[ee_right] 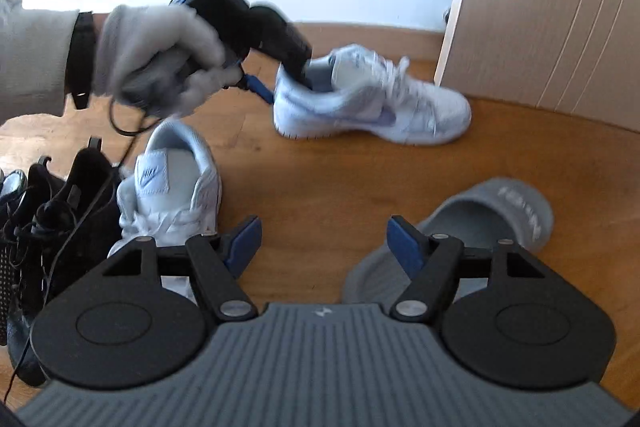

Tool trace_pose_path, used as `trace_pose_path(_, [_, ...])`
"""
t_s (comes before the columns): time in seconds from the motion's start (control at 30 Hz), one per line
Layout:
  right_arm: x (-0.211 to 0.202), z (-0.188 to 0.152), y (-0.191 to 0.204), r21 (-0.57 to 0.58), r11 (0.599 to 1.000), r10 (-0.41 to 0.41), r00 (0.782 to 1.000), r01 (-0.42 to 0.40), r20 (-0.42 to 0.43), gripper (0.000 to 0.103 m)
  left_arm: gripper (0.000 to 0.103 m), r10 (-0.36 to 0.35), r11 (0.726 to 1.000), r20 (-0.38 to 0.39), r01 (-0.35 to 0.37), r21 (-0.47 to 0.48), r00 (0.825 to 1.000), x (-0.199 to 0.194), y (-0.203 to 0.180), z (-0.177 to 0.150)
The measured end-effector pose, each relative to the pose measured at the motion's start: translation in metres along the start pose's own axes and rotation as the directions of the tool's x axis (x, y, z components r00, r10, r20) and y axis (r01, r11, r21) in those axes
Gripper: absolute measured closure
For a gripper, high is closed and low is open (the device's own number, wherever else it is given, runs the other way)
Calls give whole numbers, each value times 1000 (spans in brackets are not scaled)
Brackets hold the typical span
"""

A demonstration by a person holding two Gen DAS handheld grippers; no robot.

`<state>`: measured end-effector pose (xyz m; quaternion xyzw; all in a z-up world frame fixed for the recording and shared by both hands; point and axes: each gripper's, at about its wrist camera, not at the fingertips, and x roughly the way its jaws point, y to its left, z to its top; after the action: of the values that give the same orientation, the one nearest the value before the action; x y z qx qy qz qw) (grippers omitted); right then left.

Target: Organize scattered shoes

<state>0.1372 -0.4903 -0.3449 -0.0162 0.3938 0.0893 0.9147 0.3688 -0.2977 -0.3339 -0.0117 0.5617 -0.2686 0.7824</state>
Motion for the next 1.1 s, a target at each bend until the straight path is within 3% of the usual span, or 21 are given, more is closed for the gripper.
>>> trace_pose_path(0.03, [4,1,-3,5,1000,0,1000,0,3,33,59,-28,999,-8,28,27,1000,-5,5,2])
trace_pose_path(0.13, [11,1,-11,23,1000,11,1000,-10,-12,33,61,-20,999,-22,18,-49,1000,-17,24,12])
trace_pose_path(0.17, [13,1,-10,9,1000,11,1000,-11,-14,30,57,-7,998,-18,6,-64,1000,-22,27,14])
trace_pose_path(0.23, [23,3,-4,-65,998,9,1000,-10,-15,23,34,26,996,-4,-26,-88,1000,-39,31,15])
trace_pose_path(0.3, [38,6,3,-144,989,6,1000,-8,-13,18,30,36,994,26,-33,-108,999,-60,31,7])
trace_pose_path(0.47, [95,34,18,-372,927,-50,999,50,10,13,25,-53,972,93,72,-224,994,-120,48,-24])
trace_pose_path(0.57, [130,63,20,-377,926,-5,1000,-3,-20,9,19,-62,951,107,91,-294,992,-167,64,-63])
trace_pose_path(0.67, [172,79,30,-437,898,2,994,-50,-111,9,18,-67,945,97,94,-312,993,-206,75,-102])
trace_pose_path(0.77, [216,74,43,-561,827,-151,971,22,-184,13,15,-63,944,85,87,-318,994,-233,81,-126])
trace_pose_path(0.87, [226,82,47,-480,876,-186,954,51,-237,23,11,-56,941,105,87,-326,993,-256,88,-146])
trace_pose_path(0.93, [226,92,48,-342,936,-181,944,79,-277,24,9,-66,937,124,105,-334,990,-263,92,-158])
trace_pose_path(1.1, [209,93,61,-118,990,-112,921,72,-373,26,9,-95,935,113,128,-331,989,-259,85,-159])
